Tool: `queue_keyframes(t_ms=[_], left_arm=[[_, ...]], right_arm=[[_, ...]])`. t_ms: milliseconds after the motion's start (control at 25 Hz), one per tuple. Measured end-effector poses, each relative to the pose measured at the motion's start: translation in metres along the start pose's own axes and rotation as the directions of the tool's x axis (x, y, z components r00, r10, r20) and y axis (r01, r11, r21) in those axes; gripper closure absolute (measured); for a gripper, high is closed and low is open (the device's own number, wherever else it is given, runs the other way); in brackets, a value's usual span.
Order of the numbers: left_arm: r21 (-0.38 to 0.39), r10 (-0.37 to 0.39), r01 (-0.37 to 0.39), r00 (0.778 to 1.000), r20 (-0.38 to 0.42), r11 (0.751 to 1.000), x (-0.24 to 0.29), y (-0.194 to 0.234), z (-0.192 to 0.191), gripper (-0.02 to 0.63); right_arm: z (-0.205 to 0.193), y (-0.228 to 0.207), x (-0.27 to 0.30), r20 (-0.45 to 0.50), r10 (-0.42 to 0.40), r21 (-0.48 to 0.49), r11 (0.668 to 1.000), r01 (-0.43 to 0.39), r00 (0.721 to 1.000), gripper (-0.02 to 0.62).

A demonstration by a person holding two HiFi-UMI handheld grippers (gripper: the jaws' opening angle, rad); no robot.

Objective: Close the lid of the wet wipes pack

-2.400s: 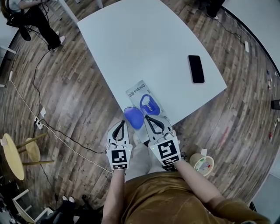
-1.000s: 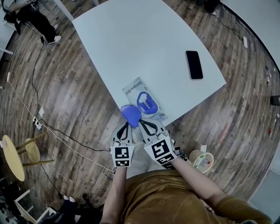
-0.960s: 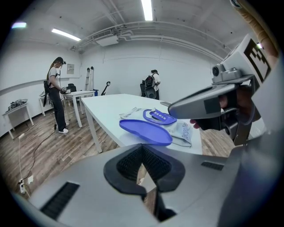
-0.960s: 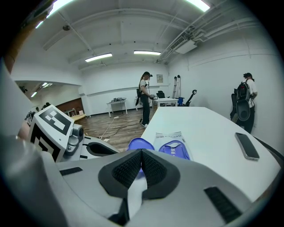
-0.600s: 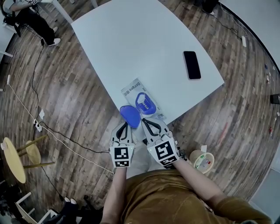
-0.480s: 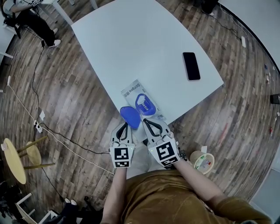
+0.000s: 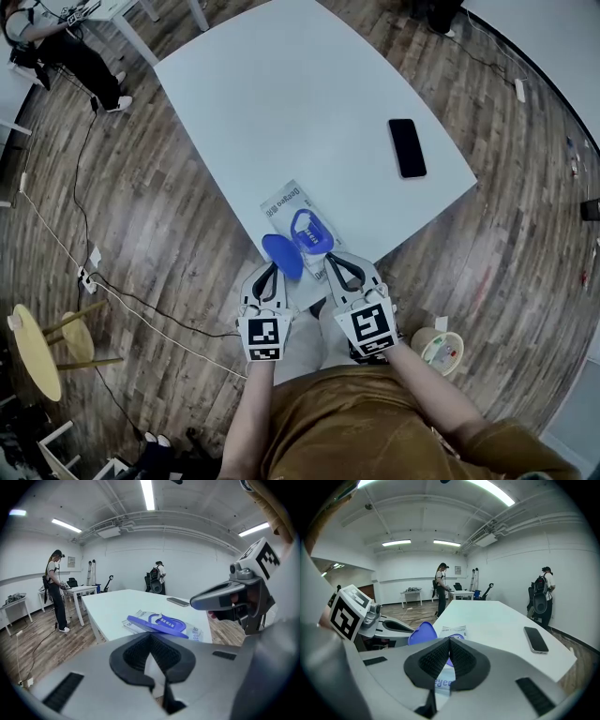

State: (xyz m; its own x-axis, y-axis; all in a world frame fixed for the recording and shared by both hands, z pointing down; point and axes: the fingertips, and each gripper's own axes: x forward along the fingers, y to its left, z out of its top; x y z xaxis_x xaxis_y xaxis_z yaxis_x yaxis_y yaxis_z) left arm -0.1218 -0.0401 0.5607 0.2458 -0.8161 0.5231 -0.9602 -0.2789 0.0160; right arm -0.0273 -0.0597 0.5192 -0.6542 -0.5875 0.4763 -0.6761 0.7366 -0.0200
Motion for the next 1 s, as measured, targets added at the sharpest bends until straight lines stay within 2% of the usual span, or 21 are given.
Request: queue_keyframes(t_ms=[1000], left_arm=[[0.064,-0.069,0.067,0.997,0.043,0.996,0.024,-0.017,0.037,0.6]], right_arm=[[0.004,-0.059,-0.025,0.013,-0.157,0.044,0.987,0.156,0.987,0.588]])
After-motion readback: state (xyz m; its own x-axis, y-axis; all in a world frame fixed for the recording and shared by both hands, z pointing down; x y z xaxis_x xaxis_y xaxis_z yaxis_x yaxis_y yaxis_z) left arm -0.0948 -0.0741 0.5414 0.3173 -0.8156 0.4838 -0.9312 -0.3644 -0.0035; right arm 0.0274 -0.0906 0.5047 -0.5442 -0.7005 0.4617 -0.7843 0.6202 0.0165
